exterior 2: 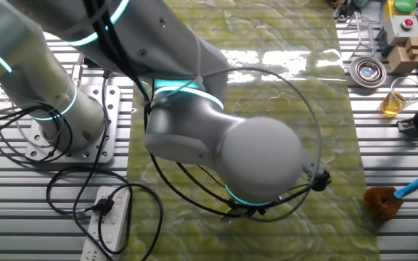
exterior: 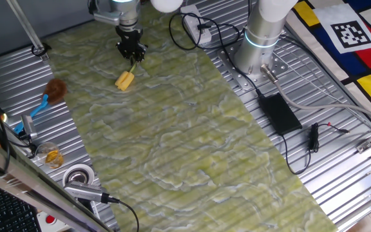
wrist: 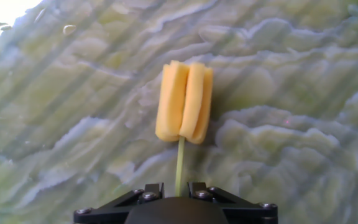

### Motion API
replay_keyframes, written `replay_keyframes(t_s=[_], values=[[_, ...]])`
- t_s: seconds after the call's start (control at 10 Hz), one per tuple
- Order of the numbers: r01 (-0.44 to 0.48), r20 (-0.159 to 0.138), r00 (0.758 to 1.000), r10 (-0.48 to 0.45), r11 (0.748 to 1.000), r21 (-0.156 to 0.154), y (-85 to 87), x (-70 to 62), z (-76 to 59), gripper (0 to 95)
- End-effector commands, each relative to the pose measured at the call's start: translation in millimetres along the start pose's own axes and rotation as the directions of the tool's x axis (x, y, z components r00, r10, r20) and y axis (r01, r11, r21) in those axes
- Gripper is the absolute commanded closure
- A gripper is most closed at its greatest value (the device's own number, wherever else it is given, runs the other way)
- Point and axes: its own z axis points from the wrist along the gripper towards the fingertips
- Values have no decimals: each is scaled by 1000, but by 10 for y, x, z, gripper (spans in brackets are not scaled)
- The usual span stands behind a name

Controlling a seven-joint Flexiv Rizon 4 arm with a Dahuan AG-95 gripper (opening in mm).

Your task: Scrub the table with a brush

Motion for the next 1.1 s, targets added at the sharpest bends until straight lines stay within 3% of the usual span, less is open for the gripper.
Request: replay_keyframes(t_s=[0.1,1.1], values=[[8,13,1000,-8,1000,1,-4,-8,-2,760],[15,34,999,-15,1000,14,1,-32,84,760]])
